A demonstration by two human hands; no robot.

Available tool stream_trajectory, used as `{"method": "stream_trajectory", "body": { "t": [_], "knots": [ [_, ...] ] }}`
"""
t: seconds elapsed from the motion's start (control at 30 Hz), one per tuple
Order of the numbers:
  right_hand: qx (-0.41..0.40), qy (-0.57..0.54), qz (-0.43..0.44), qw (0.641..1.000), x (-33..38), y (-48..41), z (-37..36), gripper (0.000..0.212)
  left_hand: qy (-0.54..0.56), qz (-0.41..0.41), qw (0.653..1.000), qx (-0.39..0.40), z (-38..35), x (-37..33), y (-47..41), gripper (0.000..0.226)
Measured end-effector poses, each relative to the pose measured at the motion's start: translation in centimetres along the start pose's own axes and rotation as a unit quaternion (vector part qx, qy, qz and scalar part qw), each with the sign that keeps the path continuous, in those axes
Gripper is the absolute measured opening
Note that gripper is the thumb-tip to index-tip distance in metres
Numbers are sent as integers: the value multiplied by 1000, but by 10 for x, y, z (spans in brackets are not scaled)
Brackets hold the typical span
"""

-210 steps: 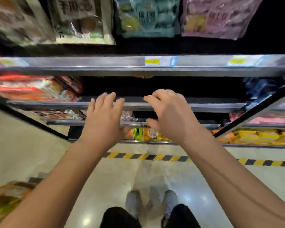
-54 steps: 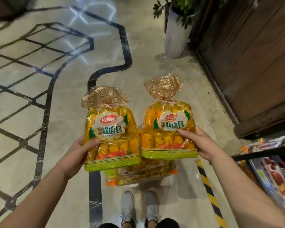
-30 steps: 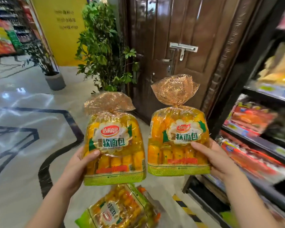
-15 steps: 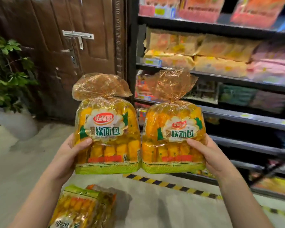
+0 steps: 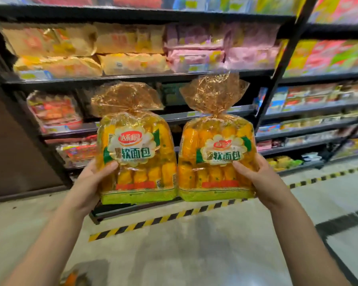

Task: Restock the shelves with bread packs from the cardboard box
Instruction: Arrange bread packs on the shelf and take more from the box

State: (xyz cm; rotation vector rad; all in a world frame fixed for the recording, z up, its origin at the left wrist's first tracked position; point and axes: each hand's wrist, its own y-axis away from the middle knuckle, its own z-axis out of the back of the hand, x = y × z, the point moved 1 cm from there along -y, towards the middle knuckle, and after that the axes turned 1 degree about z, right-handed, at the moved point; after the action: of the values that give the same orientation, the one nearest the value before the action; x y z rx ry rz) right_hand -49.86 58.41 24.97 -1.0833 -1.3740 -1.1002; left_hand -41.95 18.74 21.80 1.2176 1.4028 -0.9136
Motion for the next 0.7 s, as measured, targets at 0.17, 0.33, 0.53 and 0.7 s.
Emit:
{"method": "stream_trajectory", "body": {
  "t": [0.17, 0.33, 0.53, 0.7],
  "knots": [
    [-63, 13, 18, 998, -2, -22, 88, 42, 3, 5, 1000, 25, -92, 24, -35, 111],
    [-101, 7, 13, 995, -5, -44, 145, 40, 27, 22, 998, 51, -144, 34, -69, 106],
    [-115, 12, 24, 993, -3, -92, 180, 39, 16, 29, 995, 90, -183, 42, -128, 109],
    [-80, 39, 23, 996, 6, -154, 201, 51, 29, 33, 996, 84, -208, 45, -188, 101]
  ]
}}
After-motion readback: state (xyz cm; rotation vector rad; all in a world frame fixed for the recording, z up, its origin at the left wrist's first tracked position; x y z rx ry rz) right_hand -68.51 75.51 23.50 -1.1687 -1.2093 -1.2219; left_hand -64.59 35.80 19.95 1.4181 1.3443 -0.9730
